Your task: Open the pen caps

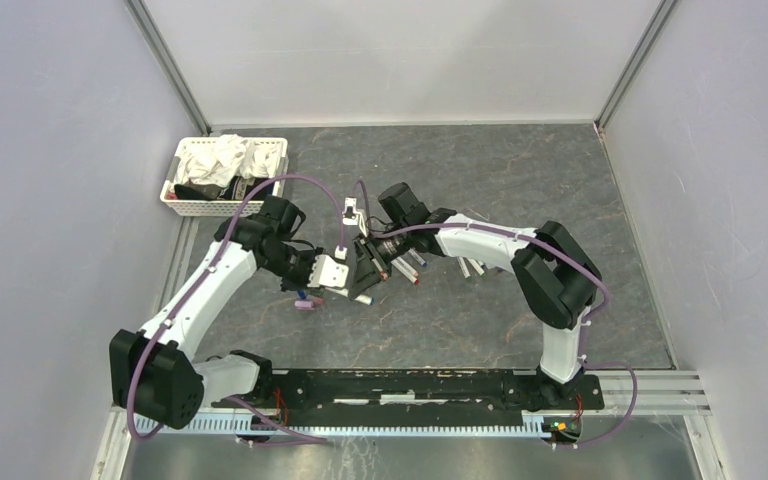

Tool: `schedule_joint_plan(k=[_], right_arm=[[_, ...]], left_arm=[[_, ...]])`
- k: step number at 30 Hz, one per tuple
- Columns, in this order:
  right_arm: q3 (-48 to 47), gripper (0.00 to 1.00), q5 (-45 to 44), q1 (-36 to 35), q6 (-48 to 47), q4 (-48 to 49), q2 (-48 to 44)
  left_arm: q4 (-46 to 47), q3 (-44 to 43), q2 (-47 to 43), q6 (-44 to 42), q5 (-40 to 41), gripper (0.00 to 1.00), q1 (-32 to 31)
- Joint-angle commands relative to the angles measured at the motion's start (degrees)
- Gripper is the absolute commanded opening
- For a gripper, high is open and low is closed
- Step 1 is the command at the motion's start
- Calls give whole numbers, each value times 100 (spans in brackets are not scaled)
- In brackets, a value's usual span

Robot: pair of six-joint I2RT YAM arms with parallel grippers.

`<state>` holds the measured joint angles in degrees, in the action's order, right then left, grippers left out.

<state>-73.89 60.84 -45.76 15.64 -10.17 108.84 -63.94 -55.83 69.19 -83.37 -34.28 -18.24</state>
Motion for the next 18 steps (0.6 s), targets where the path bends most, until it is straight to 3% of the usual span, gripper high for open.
schedule_joint_plan(k=[1,4,7,10,15,18], right_arm=[[-151,0,77,25,-107,54,35],[-185,4,68,22,-83,42,67],[-98,27,32,-34,357,501,62],[-7,43,32,-176,1089,1392,201],[-115,44,77,-328,2211,2541,563],[-210,36,76,-329,2716,3063,717]], left_arm=[[-74,55,-6,-414,325,32,-34],[-106,10,-11,-483,382,24,-46],[-117,-59,-2,-449,295,9,-89],[-120,-151,30,-302,132,6,-141],[-196,-291,34,-200,-35,6,-195],[-245,-333,20,-187,-68,6,-206]])
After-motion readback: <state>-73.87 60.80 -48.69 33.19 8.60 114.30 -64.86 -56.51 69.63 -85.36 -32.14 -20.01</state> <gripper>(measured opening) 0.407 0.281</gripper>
